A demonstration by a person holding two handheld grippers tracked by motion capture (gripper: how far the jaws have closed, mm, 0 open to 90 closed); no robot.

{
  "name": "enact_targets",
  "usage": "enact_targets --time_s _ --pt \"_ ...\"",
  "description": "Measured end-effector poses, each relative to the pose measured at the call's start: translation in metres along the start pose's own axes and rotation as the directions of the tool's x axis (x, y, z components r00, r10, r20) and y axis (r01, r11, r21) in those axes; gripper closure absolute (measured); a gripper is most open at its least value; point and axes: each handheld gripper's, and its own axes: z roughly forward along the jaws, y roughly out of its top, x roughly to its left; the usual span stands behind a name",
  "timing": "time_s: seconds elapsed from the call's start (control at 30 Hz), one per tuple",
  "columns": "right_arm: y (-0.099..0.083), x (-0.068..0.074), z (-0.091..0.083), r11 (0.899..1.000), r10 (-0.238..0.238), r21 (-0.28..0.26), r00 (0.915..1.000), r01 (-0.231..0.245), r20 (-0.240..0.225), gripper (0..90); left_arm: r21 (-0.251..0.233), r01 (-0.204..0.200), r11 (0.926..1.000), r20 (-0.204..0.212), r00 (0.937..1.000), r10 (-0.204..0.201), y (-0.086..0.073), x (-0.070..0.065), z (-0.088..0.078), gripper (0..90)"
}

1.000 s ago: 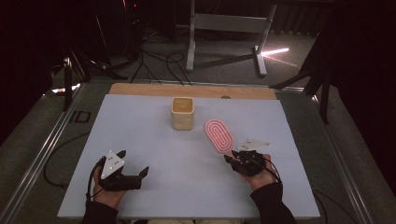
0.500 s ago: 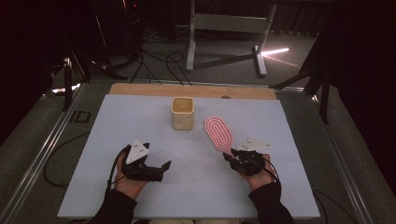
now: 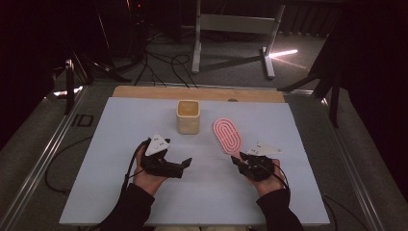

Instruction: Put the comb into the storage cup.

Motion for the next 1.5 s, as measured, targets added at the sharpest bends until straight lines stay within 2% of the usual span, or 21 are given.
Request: enact_targets --time_s 0.17,0.33,0.47,0.77,1.1,1.5 --pt "0.000 0.001 0.001 1.000 0.000 -0.006 1.0000 0.000 0.000 69.7 0.013 0.002 0.9999 0.028 0.9996 -0.002 0.004 -0.004 0.010 0.0" --pt "0.000 0.002 0.001 1.000 0.000 -0.009 1.0000 0.000 -0.002 69.7 0.000 0.027 0.9996 0.060 0.9979 -0.027 0.009 -0.006 0.018 0.0" --pt "0.000 0.002 0.000 1.000 -0.003 -0.019 1.0000 0.003 -0.004 69.7 0.005 0.017 0.9998 0.076 0.9970 -0.017 0.012 -0.012 0.025 0.0" --pt "0.002 0.005 -0.001 1.000 -0.008 -0.027 0.9999 0.008 -0.014 69.6 -0.003 0.037 0.9993 0.135 0.9902 -0.036 0.021 -0.023 0.039 0.0" --pt "0.003 0.008 -0.001 0.999 -0.010 -0.042 0.9999 0.009 -0.010 69.7 0.020 0.012 0.9997 0.143 0.9897 -0.015 0.030 -0.035 0.052 0.0" --pt "0.003 0.009 -0.001 0.998 -0.016 -0.053 0.9999 0.016 -0.005 69.6 0.030 0.005 0.9995 0.160 0.9871 -0.010 0.035 -0.043 0.065 0.0"
